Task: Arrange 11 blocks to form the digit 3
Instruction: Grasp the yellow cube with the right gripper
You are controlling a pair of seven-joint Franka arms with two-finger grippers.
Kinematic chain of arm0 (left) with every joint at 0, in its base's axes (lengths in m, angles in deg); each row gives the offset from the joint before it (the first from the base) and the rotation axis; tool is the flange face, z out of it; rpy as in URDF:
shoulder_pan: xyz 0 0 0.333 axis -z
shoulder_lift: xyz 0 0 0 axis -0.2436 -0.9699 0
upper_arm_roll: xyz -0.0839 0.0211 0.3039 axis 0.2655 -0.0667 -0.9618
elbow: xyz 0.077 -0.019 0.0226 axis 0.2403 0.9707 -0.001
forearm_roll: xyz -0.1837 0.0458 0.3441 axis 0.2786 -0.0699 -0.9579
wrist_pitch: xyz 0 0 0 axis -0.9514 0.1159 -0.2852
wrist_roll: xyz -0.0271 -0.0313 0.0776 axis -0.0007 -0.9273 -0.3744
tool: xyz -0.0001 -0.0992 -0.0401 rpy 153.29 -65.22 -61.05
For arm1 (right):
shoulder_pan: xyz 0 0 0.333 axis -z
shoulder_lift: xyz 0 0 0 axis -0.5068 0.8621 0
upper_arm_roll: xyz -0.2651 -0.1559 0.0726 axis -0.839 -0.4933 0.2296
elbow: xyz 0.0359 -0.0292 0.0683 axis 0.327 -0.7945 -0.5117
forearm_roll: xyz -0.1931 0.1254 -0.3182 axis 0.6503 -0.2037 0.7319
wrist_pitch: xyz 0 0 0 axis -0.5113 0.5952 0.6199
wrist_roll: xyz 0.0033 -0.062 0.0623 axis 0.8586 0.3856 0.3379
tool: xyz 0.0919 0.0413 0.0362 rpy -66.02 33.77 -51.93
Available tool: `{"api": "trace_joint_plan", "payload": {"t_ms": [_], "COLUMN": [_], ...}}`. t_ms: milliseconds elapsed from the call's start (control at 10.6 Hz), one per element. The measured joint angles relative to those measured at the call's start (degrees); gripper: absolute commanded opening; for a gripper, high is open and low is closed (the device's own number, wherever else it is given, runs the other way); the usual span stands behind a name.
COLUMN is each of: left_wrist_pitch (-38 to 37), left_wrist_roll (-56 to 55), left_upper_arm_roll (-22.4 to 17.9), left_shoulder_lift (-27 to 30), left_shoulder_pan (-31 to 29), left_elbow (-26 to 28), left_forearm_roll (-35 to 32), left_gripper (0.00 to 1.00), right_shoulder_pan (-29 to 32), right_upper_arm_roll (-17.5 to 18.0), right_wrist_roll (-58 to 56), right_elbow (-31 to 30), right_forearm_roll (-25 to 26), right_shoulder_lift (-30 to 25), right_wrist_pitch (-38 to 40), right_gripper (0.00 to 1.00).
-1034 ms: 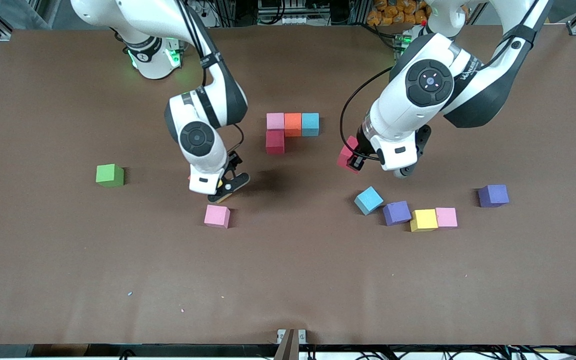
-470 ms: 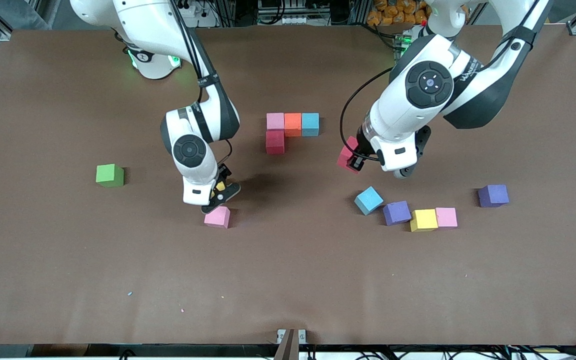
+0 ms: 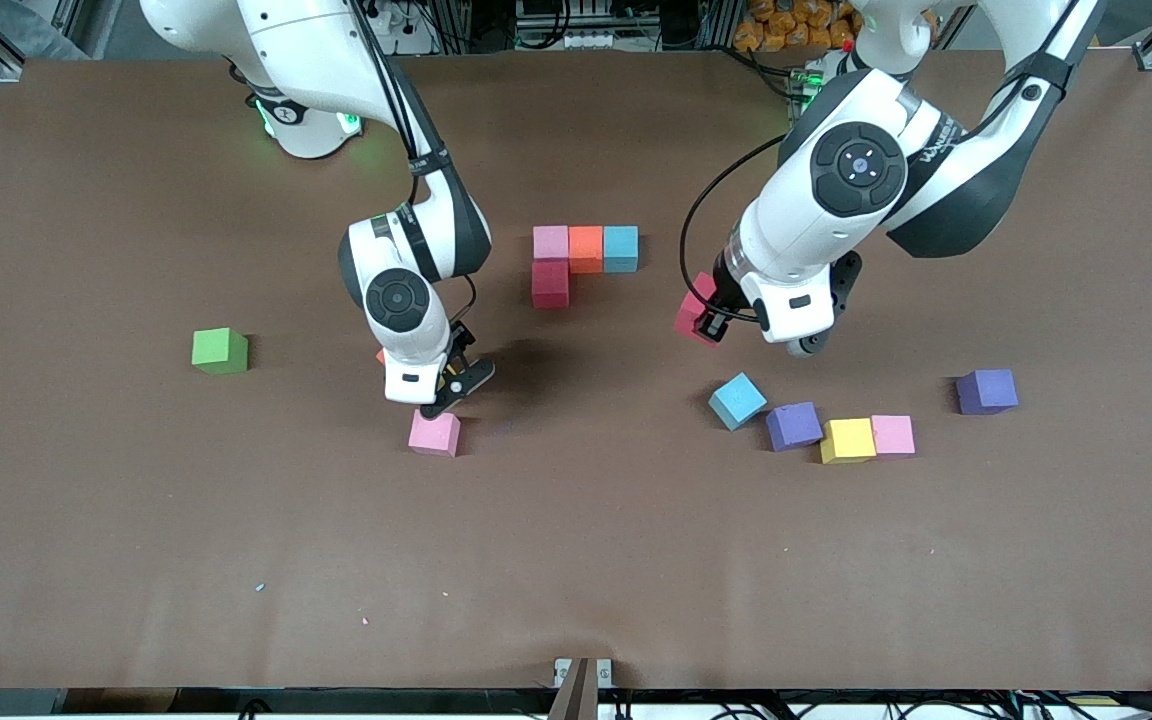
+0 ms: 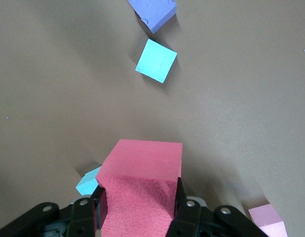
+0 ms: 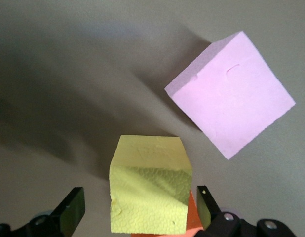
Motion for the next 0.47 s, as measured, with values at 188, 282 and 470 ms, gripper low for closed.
{"api": "trace_joint_plan", "payload": {"t_ms": [188, 282, 470], "left_wrist_pitch": [0.0, 0.0, -0.01], "left_wrist_roll": [0.02, 0.02, 0.02], "left_upper_arm_roll": [0.03, 0.04, 0.05], "left_shoulder_lift": [0.0, 0.0, -0.01], "left_shoulder_pan": [0.16, 0.21, 0.24], "left_elbow": [0.0, 0.0, 0.0], "left_forearm_roll": [0.0, 0.0, 0.0], "left_gripper": [0.0, 0.0, 0.0], "right_shoulder_pan": [0.27, 0.66, 1.12], "right_upper_arm_roll": [0.01, 0.15, 0.9], "right_wrist_roll": [-0.79, -1.32, -1.81], "right_elbow": [-0.61, -0.94, -1.07], "right_forearm_roll": [-0.01, -0.31, -2.13], "right_shoulder_lift": [0.39, 0.88, 1.62], "right_wrist_pitch": [-2.07, -2.89, -3.33], "right_gripper": [0.91, 0.65, 0.05]}}
